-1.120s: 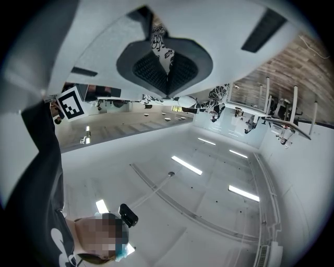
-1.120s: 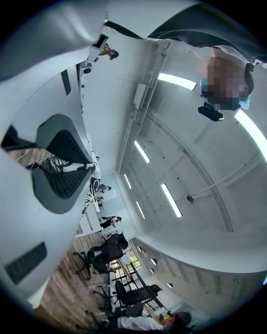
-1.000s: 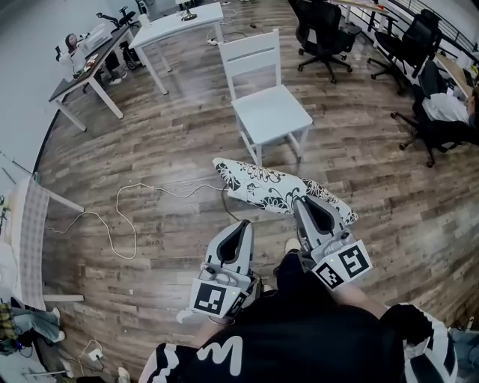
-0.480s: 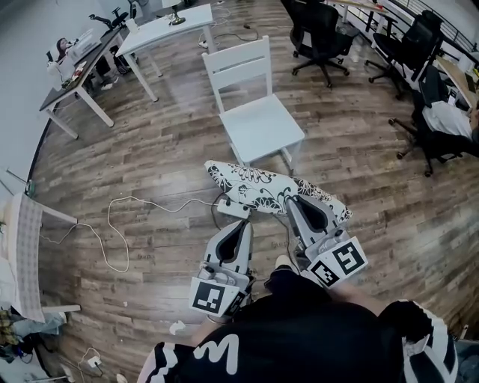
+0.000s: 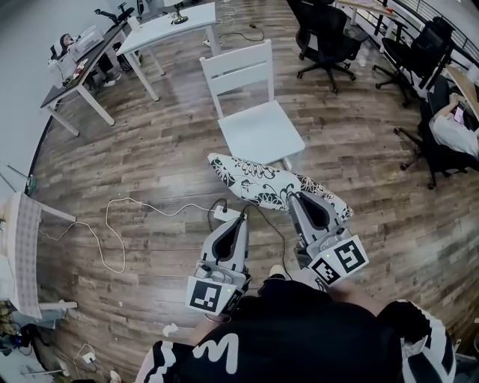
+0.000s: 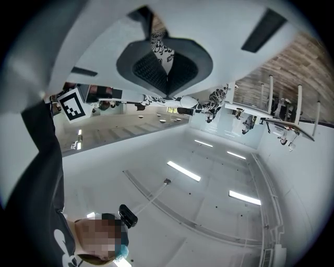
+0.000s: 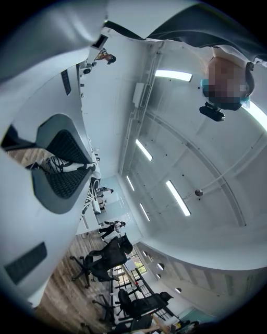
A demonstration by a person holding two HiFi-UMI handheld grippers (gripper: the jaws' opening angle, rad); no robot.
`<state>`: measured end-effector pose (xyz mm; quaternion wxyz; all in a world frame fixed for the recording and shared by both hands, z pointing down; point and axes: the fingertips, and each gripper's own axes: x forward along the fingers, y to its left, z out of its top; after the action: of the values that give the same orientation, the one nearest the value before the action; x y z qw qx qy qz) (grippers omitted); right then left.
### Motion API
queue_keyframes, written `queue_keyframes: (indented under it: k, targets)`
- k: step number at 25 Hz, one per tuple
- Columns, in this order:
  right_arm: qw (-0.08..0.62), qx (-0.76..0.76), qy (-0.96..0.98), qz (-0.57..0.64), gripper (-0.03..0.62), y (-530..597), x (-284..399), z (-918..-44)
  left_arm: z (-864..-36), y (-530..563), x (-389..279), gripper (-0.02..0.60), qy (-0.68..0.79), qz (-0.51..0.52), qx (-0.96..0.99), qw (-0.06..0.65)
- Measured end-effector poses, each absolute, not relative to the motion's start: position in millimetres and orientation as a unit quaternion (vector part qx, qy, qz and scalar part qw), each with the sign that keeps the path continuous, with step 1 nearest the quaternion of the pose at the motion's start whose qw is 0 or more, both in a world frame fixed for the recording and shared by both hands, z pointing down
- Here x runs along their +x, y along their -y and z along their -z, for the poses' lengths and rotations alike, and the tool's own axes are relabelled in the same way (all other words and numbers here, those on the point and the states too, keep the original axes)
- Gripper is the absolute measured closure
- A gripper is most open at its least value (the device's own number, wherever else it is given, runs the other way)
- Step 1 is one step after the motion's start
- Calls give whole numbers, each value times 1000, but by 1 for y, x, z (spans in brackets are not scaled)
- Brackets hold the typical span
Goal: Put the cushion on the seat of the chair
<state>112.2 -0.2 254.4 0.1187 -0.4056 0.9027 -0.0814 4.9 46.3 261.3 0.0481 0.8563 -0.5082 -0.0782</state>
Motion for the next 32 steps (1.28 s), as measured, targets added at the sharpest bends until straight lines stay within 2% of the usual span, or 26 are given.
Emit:
queue_keyframes:
  k: [32]
  targets:
    - [117,-410,-897,115,557,60,118,-292,-290,2,3,575,515,62,853,60]
